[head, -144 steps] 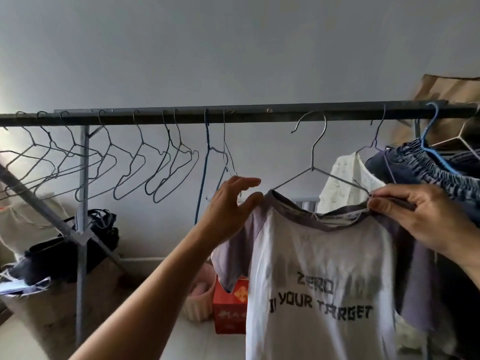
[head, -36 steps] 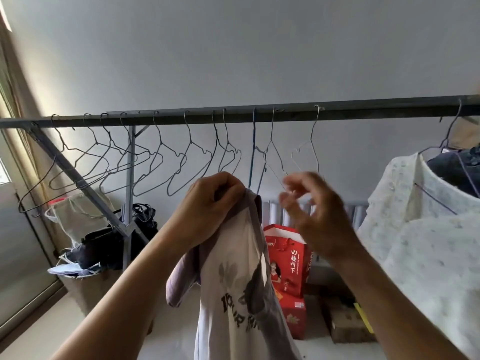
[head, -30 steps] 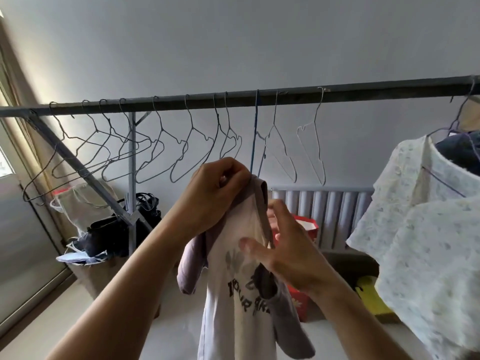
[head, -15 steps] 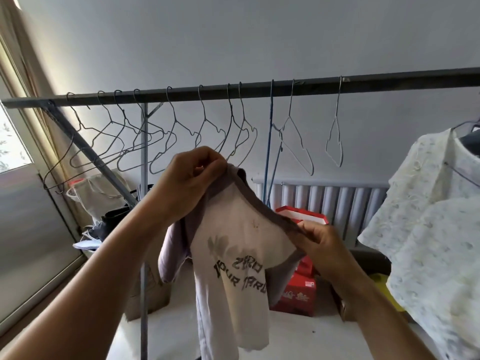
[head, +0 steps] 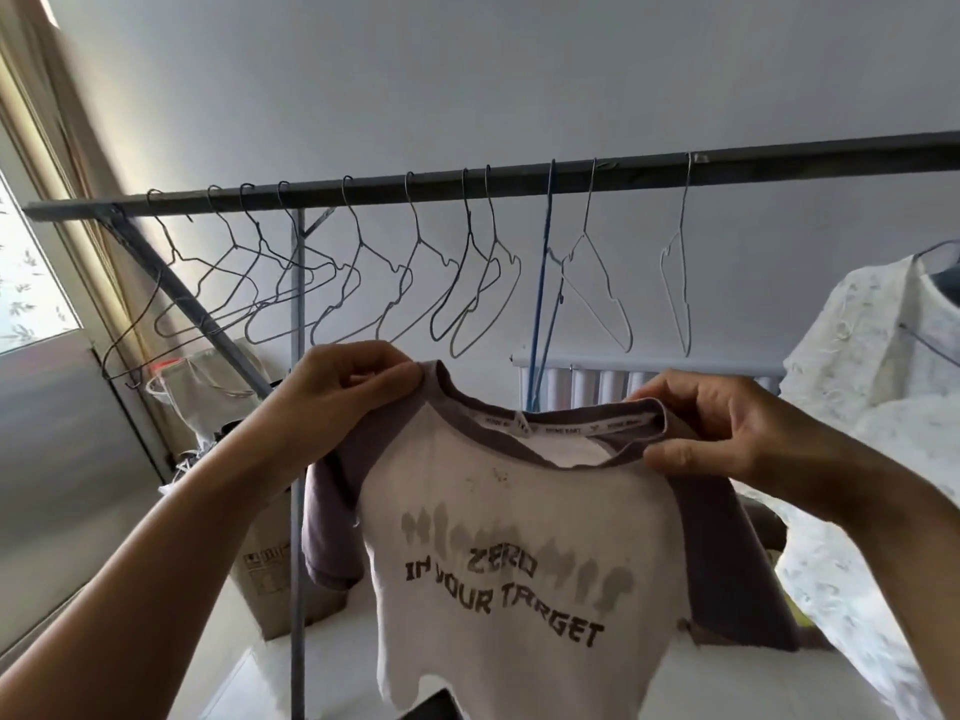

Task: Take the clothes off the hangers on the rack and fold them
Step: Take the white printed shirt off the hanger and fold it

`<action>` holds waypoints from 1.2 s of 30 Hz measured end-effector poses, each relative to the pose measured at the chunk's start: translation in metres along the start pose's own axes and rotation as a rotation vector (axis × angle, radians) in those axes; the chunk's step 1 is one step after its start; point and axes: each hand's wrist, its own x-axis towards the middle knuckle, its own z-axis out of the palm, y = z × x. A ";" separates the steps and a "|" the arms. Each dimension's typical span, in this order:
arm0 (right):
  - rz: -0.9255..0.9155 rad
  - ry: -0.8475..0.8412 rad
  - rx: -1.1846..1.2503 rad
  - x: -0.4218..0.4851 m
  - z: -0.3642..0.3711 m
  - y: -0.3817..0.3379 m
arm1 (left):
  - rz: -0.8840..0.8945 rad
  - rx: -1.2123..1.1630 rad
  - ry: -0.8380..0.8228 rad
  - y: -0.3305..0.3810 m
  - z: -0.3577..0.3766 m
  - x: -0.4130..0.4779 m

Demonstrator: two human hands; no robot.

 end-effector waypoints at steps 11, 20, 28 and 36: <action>0.114 0.652 0.133 0.021 0.042 0.023 | -0.275 -0.048 0.342 -0.026 0.043 0.000; 0.095 0.750 0.098 0.021 0.086 0.017 | -0.177 -0.021 0.342 -0.016 0.107 -0.025; 0.044 0.673 0.021 0.026 0.101 0.015 | -0.054 -0.099 0.261 -0.004 0.137 -0.031; 0.008 0.383 0.239 0.014 0.101 0.006 | -0.099 -0.344 0.125 0.007 0.137 -0.038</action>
